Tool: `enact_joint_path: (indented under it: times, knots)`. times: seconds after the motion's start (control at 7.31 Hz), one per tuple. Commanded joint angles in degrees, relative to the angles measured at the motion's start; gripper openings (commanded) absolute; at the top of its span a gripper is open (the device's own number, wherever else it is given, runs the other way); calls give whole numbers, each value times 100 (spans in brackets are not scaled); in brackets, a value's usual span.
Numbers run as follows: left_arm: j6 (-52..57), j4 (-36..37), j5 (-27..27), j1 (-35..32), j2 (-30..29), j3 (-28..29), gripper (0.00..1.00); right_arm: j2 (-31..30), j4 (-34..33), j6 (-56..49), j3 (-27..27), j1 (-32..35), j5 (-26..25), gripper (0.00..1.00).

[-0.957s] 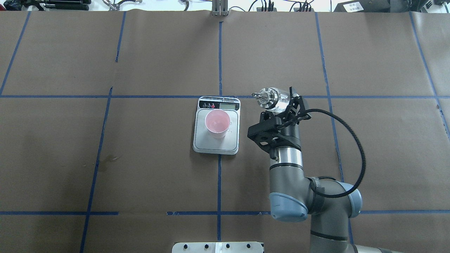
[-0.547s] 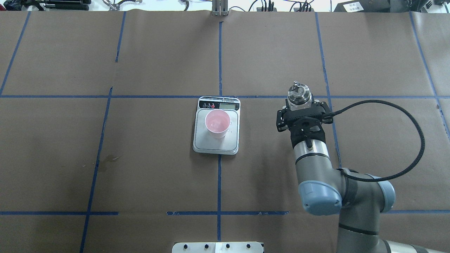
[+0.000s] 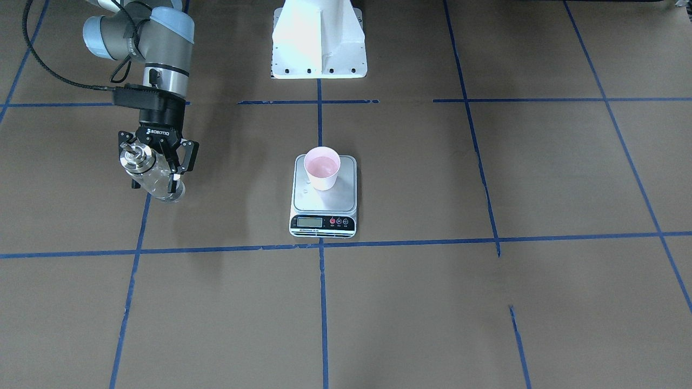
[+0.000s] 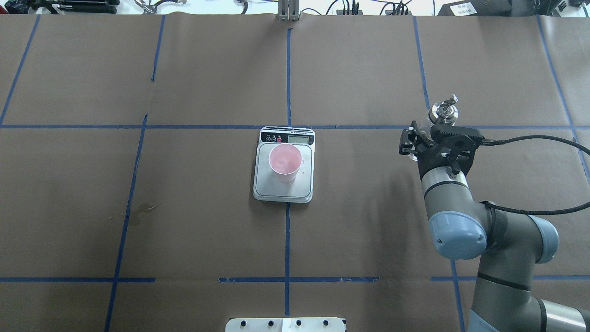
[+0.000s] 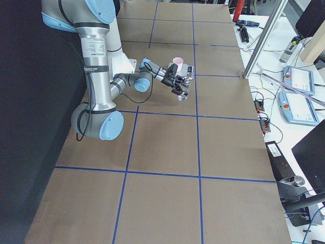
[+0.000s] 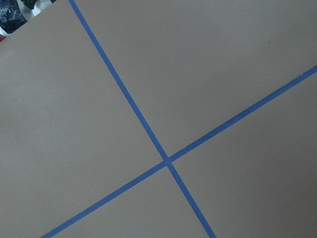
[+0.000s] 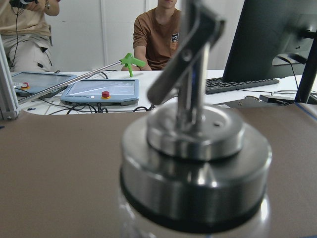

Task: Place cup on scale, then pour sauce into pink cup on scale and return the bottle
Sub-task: 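Lower the bottle toward its original spot with the right gripper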

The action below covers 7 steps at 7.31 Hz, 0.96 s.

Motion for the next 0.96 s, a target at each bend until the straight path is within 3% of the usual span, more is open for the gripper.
enact_joint_path:
  times: [0.0, 0.27, 0.82]
  knots:
    - [0, 2, 0, -10, 17, -16, 100, -176, 59, 494, -39, 9, -100, 0]
    - [0, -7, 9, -2, 34, -16, 100, -536, 60, 731, -135, -9, -110, 0]
    - [0, -7, 17, -2, 43, -7, 100, -450, 60, 731, -443, -184, -197, 0]
